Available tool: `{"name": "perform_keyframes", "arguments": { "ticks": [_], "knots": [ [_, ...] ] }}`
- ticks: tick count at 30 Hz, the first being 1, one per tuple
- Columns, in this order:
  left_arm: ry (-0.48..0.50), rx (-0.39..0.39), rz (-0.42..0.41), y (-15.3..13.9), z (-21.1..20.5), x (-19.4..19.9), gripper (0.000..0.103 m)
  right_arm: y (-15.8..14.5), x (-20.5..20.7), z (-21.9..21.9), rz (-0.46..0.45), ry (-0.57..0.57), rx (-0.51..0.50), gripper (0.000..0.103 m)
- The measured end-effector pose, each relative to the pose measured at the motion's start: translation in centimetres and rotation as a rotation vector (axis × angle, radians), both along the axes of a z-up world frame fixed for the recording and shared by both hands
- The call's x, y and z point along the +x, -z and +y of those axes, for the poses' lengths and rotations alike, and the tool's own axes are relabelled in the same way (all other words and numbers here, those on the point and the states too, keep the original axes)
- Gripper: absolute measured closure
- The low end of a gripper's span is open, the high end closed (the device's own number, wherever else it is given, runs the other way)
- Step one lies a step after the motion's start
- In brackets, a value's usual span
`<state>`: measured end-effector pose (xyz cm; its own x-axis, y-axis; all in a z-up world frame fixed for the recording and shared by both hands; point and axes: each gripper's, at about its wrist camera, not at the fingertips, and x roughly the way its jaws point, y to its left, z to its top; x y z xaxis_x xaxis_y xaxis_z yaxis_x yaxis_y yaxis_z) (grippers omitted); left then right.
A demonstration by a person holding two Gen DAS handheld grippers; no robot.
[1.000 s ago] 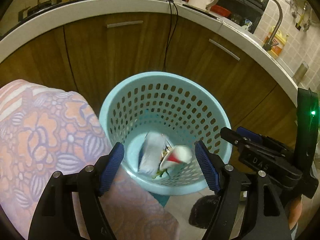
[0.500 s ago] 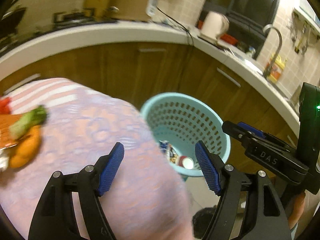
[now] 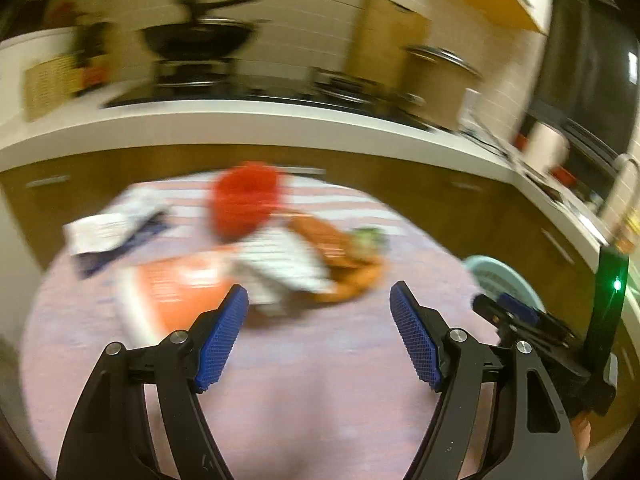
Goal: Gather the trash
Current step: 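Swing both tools back toward the table items, then grasp the orange paper cup with the left tool while the right tool grasps bok choy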
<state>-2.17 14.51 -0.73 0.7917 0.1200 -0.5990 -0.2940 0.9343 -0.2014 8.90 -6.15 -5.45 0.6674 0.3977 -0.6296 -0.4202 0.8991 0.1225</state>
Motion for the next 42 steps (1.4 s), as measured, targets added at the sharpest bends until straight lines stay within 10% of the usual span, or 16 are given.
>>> {"name": "perform_keyframes", "arguments": {
  "ticks": [10,28,42],
  "knots": [
    [-0.146,-0.021,0.112,3.2,7.5,-2.2,0.031,1.9,-0.2,3.6,0.007,-0.032,-0.048,0.063],
    [0.259,-0.133,0.062,4.4,-1.2,-2.8,0.029,2.1,0.6,2.5,0.038,-0.013,-0.006,0.062],
    [0.095,-0.091,0.094,3.4,6.0,-0.5,0.018,-1.3,-1.4,4.6,-0.029,-0.105,-0.032,0.062]
  ]
}}
